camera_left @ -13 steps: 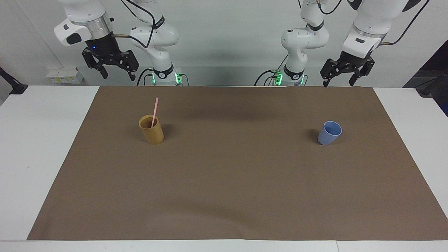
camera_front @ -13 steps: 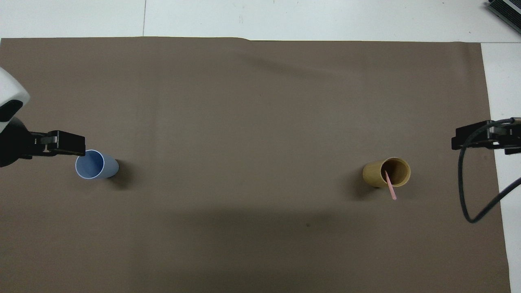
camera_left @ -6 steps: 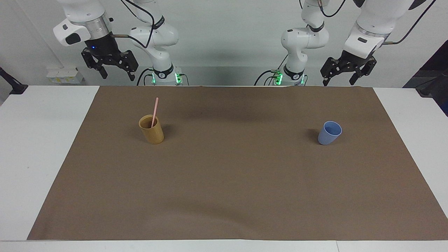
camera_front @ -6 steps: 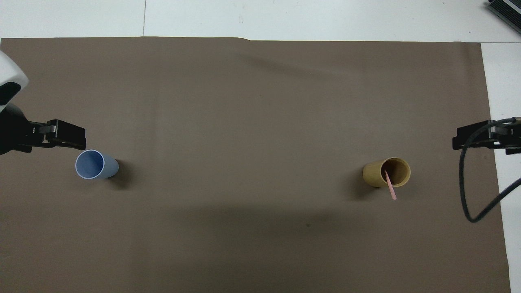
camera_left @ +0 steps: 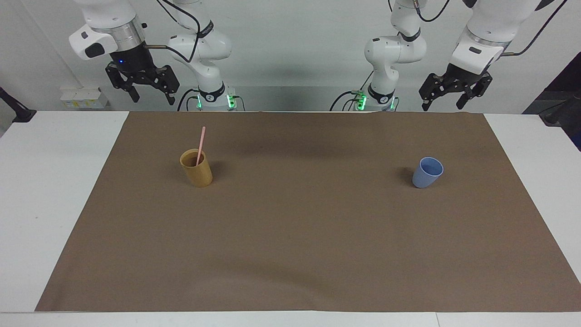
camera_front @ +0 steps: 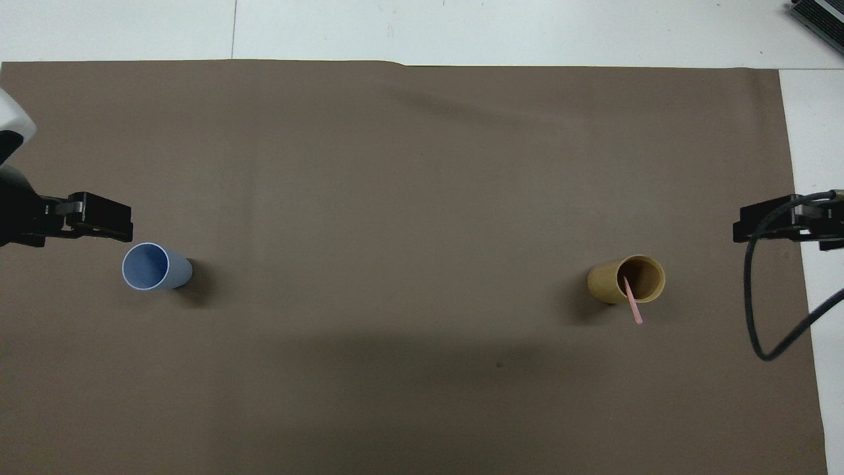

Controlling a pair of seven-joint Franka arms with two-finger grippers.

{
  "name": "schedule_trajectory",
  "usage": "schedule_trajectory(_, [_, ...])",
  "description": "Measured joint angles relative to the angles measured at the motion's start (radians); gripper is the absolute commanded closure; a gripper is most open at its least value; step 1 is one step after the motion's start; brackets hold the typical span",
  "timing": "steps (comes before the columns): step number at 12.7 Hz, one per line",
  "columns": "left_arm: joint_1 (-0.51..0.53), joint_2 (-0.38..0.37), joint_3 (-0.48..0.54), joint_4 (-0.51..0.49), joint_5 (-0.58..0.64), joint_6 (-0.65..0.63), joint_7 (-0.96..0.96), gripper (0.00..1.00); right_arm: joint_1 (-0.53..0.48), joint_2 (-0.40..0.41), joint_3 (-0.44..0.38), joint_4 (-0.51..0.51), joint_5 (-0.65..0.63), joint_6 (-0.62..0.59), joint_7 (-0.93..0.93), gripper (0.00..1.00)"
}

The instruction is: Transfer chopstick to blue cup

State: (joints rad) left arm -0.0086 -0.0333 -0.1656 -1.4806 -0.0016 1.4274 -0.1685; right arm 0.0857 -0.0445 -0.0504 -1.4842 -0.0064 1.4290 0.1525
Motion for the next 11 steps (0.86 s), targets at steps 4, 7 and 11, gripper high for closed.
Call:
schedule_trajectory(4, [-0.003, -0.003, -0.003, 0.000, -0.012, -0.007, 0.000, 0.00, 0.000, 0.000, 0.000, 0.000, 0.000, 0.000, 0.000, 0.00])
schedule_trajectory(7, [-0.006, -0.003, -0.003, 0.000, -0.014, -0.008, 0.000, 0.00, 0.000, 0.000, 0.000, 0.000, 0.000, 0.000, 0.000, 0.00])
schedule_trajectory(11, [0.006, -0.003, 0.015, 0.000, -0.014, -0.008, -0.014, 0.00, 0.000, 0.000, 0.000, 0.000, 0.000, 0.000, 0.000, 0.00])
